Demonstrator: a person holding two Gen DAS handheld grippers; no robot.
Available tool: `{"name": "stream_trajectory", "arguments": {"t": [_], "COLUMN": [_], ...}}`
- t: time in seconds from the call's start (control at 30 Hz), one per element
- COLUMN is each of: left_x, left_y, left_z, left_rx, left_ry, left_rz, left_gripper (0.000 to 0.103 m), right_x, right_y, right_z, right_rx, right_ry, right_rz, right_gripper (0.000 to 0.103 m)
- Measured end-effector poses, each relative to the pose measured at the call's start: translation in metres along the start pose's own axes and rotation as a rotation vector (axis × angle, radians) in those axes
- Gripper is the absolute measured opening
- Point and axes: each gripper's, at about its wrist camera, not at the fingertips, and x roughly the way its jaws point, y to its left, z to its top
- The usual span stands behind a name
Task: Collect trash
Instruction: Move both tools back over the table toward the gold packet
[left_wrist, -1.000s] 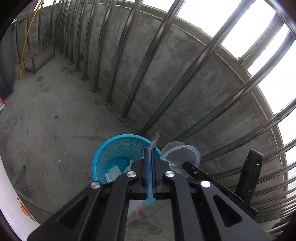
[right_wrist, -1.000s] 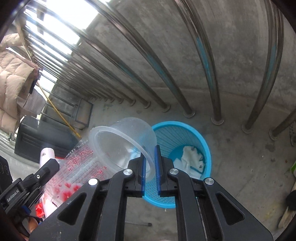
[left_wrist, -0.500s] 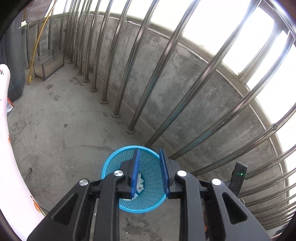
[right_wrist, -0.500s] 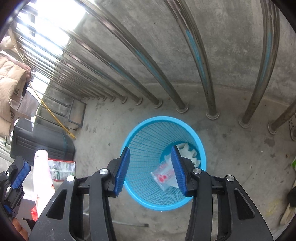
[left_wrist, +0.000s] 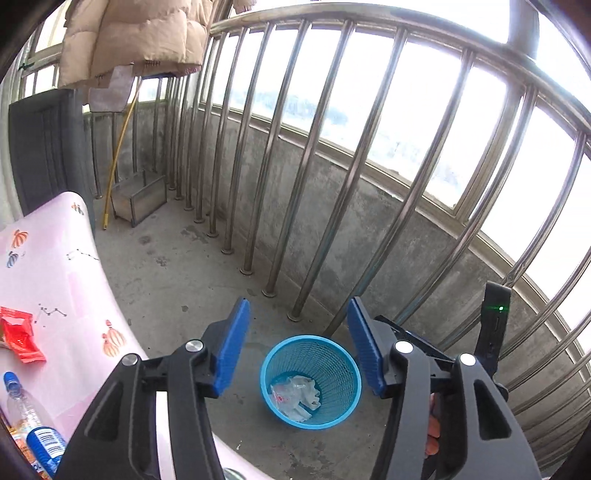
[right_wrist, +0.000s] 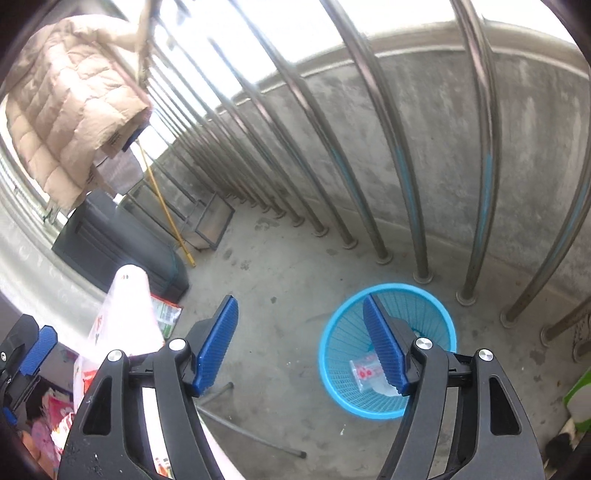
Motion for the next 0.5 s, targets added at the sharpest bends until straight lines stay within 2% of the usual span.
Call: {"name": "stream_trajectory", "arguments": {"t": [0.2, 0.3, 0.5], "left_x": [-0.067, -0.098, -0.143], "left_y": [0.045, 0.073, 0.120], "left_z": [-0.012, -0.018, -0.029], "left_rx": [-0.035, -0.083, -0.157], "left_ry": [-0.082, -0.125, -0.142], "left_rz": [0.072, 0.125, 0.198], "left_gripper": [0.069, 0.072, 0.073], "right_x": [-0.018, -0.021, -0.037], "right_y": [0.062, 0.093, 0.142], "right_z": [-0.009, -0.015, -0.024], "right_rx": [-0.136, -0.184, -0.217], "right_ry": [0.017, 0.057, 0.079], "right_rz": [0.101, 0.167, 0.306], "right_gripper": [0.072, 0.072, 0.073]}}
